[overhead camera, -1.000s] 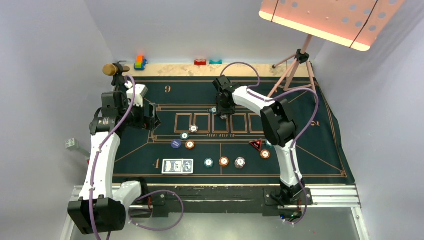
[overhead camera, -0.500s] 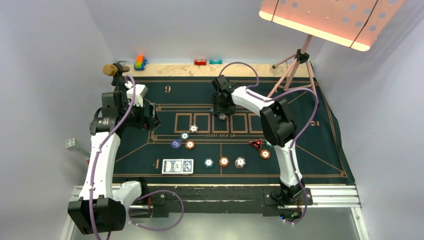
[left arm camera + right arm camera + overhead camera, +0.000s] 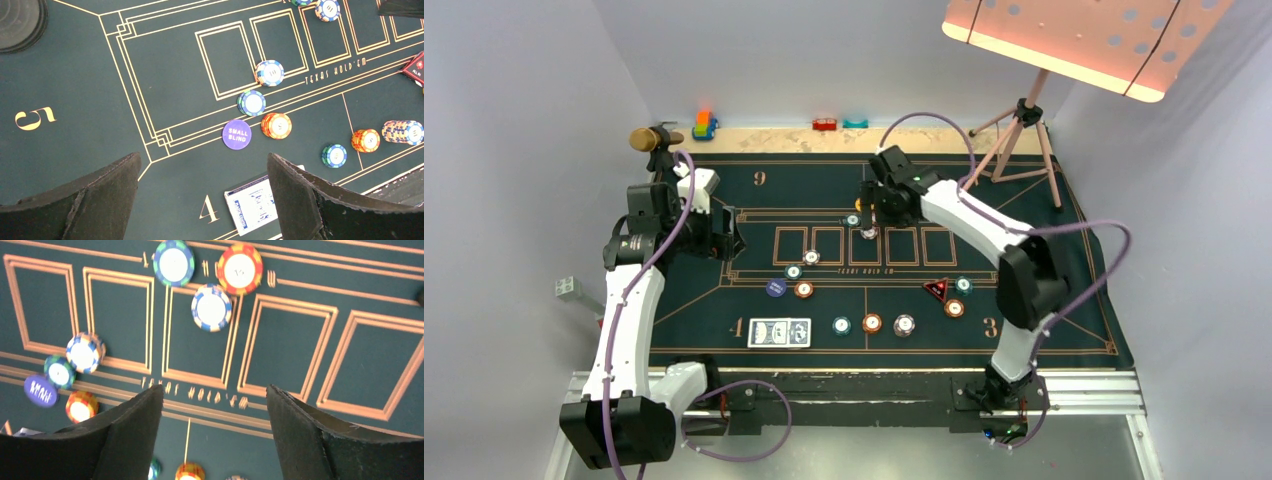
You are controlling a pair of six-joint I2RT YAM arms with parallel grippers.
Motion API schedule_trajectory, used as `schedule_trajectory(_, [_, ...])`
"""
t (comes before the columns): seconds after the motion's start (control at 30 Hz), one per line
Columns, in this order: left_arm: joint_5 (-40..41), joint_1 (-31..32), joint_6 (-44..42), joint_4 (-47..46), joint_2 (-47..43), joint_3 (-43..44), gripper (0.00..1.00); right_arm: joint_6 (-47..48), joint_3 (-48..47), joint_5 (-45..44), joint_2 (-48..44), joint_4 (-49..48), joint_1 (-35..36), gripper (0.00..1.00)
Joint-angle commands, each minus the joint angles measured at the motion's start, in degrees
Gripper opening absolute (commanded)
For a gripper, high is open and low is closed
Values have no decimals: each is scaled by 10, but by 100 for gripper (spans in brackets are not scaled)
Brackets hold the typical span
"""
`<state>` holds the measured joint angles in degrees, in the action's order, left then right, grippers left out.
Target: Distribute texas hold em gaming equipment
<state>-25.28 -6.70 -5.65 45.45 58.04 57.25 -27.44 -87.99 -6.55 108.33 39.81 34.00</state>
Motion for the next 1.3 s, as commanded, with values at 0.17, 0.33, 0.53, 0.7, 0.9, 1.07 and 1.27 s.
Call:
schedule_trajectory(0.17, [-5, -3, -10, -14, -12, -3, 100, -22, 217, -16, -202, 33, 87, 87])
schedule_trajectory(0.33, [-5, -4, -9, -13, -12, -3, 100, -71, 302, -11, -257, 36, 140, 88])
schedule_trajectory(0.53, [-6, -4, -7, -11, -13, -3, 100, -86, 345, -10, -275, 35, 160, 88])
schedule_trajectory(0.7, [-6, -5, -7, -11, -15, -3, 100, -91, 368, 10, -263, 6, 164, 83])
schedule_trajectory(0.9, [-6, -3, -7, -11, -14, -2, 100, -95, 378, 14, -248, -10, 168, 76])
schedule_trajectory(1.07, [-6, -4, -7, -12, -13, -2, 100, -92, 382, 12, -241, -10, 168, 70])
schedule_trajectory(1.27, [-5, -4, -7, -12, -12, -2, 100, -93, 391, 6, -238, -13, 168, 58])
